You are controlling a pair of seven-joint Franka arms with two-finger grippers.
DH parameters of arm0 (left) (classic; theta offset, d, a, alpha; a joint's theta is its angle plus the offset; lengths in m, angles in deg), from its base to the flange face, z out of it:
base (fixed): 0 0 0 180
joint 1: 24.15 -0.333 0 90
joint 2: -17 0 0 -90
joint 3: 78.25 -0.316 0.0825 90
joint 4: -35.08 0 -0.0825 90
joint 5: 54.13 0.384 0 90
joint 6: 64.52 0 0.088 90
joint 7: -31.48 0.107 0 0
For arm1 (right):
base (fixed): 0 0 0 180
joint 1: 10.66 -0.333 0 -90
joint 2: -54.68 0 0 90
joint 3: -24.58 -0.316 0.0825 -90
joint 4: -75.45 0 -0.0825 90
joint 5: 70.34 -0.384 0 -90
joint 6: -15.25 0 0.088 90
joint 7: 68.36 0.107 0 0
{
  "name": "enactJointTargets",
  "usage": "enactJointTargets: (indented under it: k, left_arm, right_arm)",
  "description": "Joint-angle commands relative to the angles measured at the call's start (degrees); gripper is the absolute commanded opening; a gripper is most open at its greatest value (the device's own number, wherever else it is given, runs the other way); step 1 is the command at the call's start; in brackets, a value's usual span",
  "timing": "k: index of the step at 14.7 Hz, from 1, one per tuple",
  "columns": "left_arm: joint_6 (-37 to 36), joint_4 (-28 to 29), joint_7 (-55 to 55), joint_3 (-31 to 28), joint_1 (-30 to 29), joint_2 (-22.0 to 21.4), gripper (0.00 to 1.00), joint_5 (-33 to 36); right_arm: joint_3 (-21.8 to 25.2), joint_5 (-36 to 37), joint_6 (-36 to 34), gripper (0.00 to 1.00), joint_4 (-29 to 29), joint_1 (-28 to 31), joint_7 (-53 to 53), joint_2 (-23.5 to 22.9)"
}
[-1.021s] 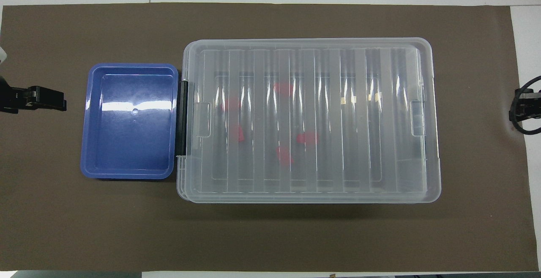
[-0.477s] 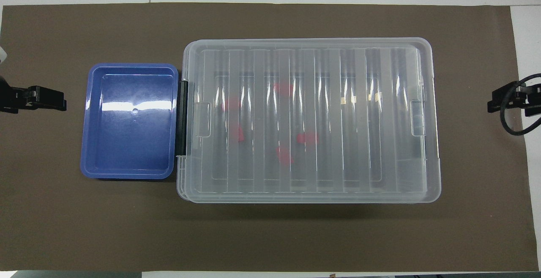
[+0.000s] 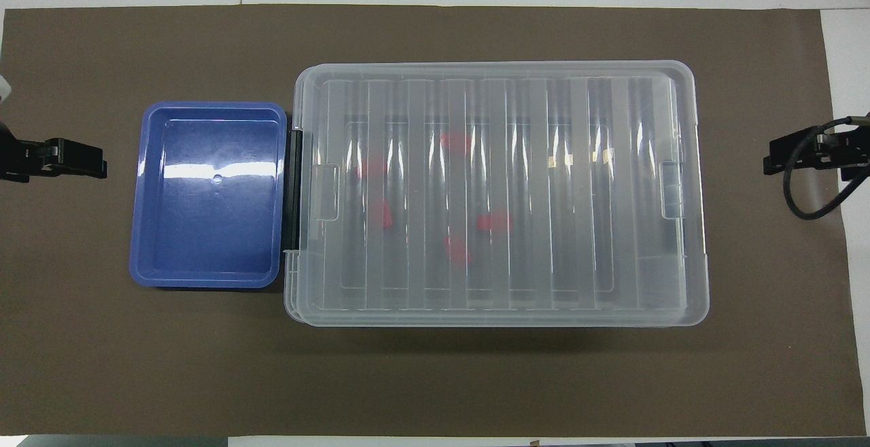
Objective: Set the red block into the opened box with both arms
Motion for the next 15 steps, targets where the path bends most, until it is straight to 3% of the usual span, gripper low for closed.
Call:
enactJointTargets:
  k: [1, 15]
  left_arm:
    - [-0.71, 0.28, 0.58, 0.46, -0.79, -0.94, 1.00, -0.74]
    - [-0.71, 0.28, 0.58, 0.46, -0.79, -0.94, 1.00, -0.74]
  right_arm:
    - [0.28, -1.08, -0.91, 1.00, -0.41, 0.28, -1.04, 0.01]
    - [0.10, -0.38, -0.30, 1.00, -0.32, 0.28, -1.57, 0.00]
